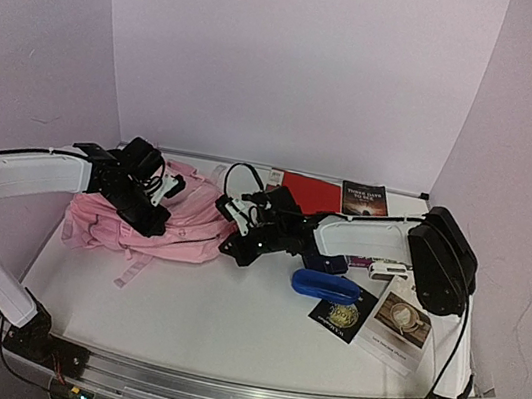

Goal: Pack the student bag
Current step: Unzip the student bag at the center of the board.

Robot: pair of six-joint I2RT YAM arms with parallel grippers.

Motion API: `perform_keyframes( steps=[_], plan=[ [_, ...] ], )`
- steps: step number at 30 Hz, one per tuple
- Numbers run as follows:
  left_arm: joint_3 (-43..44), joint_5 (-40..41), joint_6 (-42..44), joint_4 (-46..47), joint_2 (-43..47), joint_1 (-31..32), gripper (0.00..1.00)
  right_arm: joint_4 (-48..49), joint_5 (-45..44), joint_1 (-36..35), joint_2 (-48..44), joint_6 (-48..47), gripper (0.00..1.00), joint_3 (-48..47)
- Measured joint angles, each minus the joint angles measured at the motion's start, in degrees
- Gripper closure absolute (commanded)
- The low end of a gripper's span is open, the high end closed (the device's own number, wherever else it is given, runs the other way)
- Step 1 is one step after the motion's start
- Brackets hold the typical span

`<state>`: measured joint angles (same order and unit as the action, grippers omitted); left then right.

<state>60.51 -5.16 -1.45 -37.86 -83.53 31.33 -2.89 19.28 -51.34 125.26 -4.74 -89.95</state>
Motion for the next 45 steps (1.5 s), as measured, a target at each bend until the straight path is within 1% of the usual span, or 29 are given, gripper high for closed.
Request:
perform_keyframes(
  steps=[4,5,7,9,10,13,14,16,19,22,24,30,33,39,42,43,45],
  plan=[
    [0.0,3.1,0.5,-1.2,-1.6,0.0,0.99,0.0,1.6,2.1,-0.1,0.2,1.0,0.1],
    [0.0,4.0,0.5,-1.1,-1.9,0.0,0.95,0.0,2.3,2.2,0.0,0.4,1.0,0.1],
    [0.0,6.0,0.9,-1.2,-2.1,0.0,0.84,0.0,3.7,2.1,0.1,1.4,1.0,0.0],
    [0.1,8.2,1.0,-2.2,-2.2,0.1,0.66,-0.1,4.8,1.5,0.4,2.4,1.0,-0.2],
    [0.2,9.2,0.9,-2.9,-2.3,0.1,0.59,-0.4,5.3,1.1,0.4,3.1,1.0,-0.2],
    [-0.2,11.9,1.5,-3.8,-1.5,1.4,0.47,-1.9,6.8,-0.3,0.4,5.5,1.0,-0.2],
    [-0.7,12.5,1.9,-3.7,-0.6,2.1,0.41,-2.4,7.3,-0.7,0.4,6.2,1.0,-0.2],
    [-3.3,12.2,2.8,-1.9,3.4,3.7,0.34,-2.9,8.5,-1.4,0.4,7.9,1.0,-0.2],
    [-7.3,9.3,4.7,1.4,12.1,5.7,0.32,-3.3,10.4,-2.4,0.6,10.1,1.0,-0.5],
    [-9.0,5.9,6.8,4.5,18.1,6.7,0.32,-3.4,12.1,-3.0,1.2,11.9,1.0,-1.5],
    [-9.3,4.0,8.0,6.5,18.6,7.1,0.33,-3.4,12.7,-3.2,1.5,12.4,1.0,-1.7],
    [-10.7,0.5,10.4,9.0,13.1,8.2,0.37,-3.7,13.5,-3.2,1.7,13.6,1.0,-2.2],
    [-10.8,0.2,10.9,9.0,10.1,8.8,0.42,-3.7,13.6,-3.2,1.7,13.8,1.0,-2.3],
    [-10.8,1.5,12.0,8.9,4.7,9.4,0.61,-3.8,13.6,-3.2,1.7,13.9,1.0,-2.3],
    [-10.6,4.0,12.2,8.9,1.7,9.9,0.85,-4.0,13.6,-2.9,1.7,13.9,1.0,-2.3],
    [-10.6,4.9,12.2,8.8,1.0,10.1,0.9,-4.1,13.6,-2.9,1.7,13.9,1.0,-2.3],
    [-10.0,6.5,12.0,8.3,-0.1,10.3,0.96,-4.2,13.6,-2.7,1.7,13.8,1.0,-2.3]
  ],
)
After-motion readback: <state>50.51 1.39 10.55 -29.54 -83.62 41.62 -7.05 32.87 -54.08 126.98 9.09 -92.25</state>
